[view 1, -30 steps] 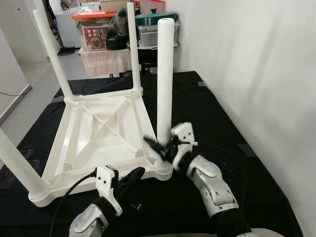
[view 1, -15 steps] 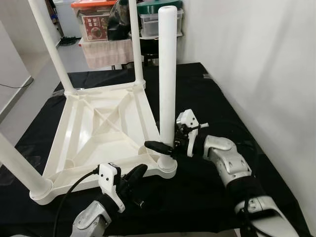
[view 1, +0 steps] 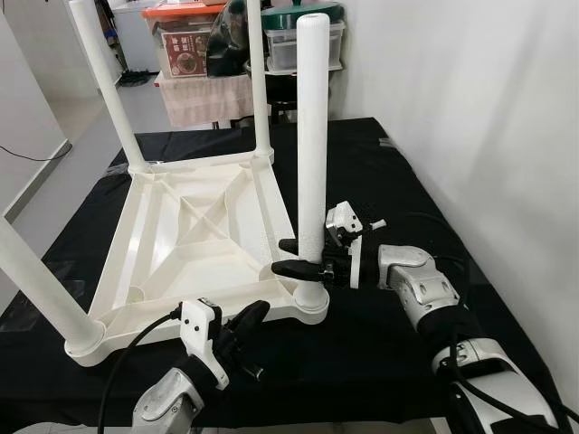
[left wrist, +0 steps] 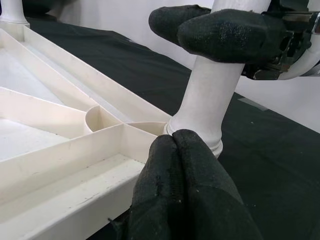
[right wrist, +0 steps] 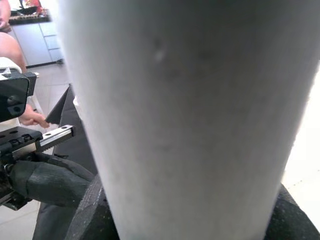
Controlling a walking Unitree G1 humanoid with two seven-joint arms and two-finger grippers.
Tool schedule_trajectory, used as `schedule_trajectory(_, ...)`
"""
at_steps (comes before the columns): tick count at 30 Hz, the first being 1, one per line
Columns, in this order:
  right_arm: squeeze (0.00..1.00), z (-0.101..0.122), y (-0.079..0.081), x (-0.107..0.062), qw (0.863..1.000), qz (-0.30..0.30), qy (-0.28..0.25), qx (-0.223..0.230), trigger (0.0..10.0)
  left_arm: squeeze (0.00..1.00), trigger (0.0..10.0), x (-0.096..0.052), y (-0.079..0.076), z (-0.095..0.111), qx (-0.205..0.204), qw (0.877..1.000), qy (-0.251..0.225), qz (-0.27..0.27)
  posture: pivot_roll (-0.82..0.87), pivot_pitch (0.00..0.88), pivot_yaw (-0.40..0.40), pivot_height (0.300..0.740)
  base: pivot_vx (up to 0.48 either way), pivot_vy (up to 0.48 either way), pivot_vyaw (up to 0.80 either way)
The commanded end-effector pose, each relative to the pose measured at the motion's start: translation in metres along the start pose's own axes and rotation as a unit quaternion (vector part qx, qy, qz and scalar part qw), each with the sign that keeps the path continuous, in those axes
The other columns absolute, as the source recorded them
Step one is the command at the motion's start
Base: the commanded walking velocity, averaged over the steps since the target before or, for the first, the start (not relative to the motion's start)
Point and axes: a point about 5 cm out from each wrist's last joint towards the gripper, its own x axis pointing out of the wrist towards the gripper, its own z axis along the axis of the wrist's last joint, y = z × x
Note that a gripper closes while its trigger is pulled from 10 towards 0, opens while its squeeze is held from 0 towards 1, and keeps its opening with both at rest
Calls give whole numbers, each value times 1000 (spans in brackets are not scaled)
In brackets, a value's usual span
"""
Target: Building children table
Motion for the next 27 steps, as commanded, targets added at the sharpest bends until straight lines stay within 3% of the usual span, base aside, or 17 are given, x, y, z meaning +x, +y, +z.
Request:
schedule_trajectory(1,0,-6,-1,-5,1000,-19,-14,19,0,0,10000,-3,0,-4,-1,1000,6,5,3,0,15,740,0,0,0)
schedule_trajectory(5,0,-35,20,-12,993,-114,1,35,0,0,10000,-5,0,-4,-3,1000,6,4,-3,0,7,740,0,0,0)
schedule_trajectory(6,0,-35,20,-12,993,-114,1,35,0,0,10000,-5,0,-4,-3,1000,6,4,-3,0,7,740,0,0,0)
schedule_trajectory(7,0,-43,26,-11,981,-191,-4,45,0,0,10000,-6,0,-4,-3,1000,7,3,-7,0,6,740,0,0,0)
schedule_trajectory(8,0,-51,28,-11,944,-321,-17,75,0,0,10000,-7,1,-3,-3,1000,7,3,-13,0,10,740,0,0,0)
schedule_trajectory(9,0,-51,28,-11,944,-321,-17,75,0,0,10000,-7,1,-3,-3,1000,7,3,-13,0,10,740,0,0,0)
schedule_trajectory(10,0,-67,45,-7,922,-373,-2,102,0,0,10000,-7,1,-3,-3,1000,6,4,-16,0,20,740,0,0,0)
schedule_trajectory(11,0,-76,57,-4,911,-396,9,117,0,0,10000,-7,2,-3,-3,1000,6,4,-16,0,20,740,0,0,0)
schedule_trajectory(12,0,-75,61,5,924,-366,16,113,0,0,10000,-7,2,-3,-2,1000,7,5,-20,0,23,740,0,0,0)
schedule_trajectory(13,0,-75,61,5,924,-366,16,113,0,0,10000,-7,2,-3,-2,1000,7,5,-20,0,23,740,0,0,0)
schedule_trajectory(15,0,-70,57,12,942,-321,24,95,0,0,10000,-6,3,-3,-2,1000,7,5,2,0,2,740,0,0,0)
schedule_trajectory(21,0,-65,50,17,940,-328,26,95,235,0,10000,-6,4,-2,4,1000,4,13,4,0,15,740,0,0,0)
schedule_trajectory(22,0,-62,49,18,940,-327,21,100,10000,0,10000,-6,4,-2,5,1000,3,14,9,0,16,740,0,0,0)
schedule_trajectory(23,498,-58,46,17,944,-317,18,96,10000,0,10000,-6,4,-2,4,1000,4,14,11,0,16,740,0,0,0)
schedule_trajectory(24,498,-58,46,17,944,-317,18,96,10000,0,10000,-6,4,-2,4,1000,4,14,11,0,16,740,0,0,0)
schedule_trajectory(25,1000,-49,42,16,949,-305,10,85,10000,0,10000,-6,4,-2,3,1000,5,11,9,0,17,740,0,0,0)
schedule_trajectory(27,1000,-45,39,15,951,-300,7,81,10000,0,10000,-5,4,-2,2,1000,5,10,9,0,17,740,0,0,0)
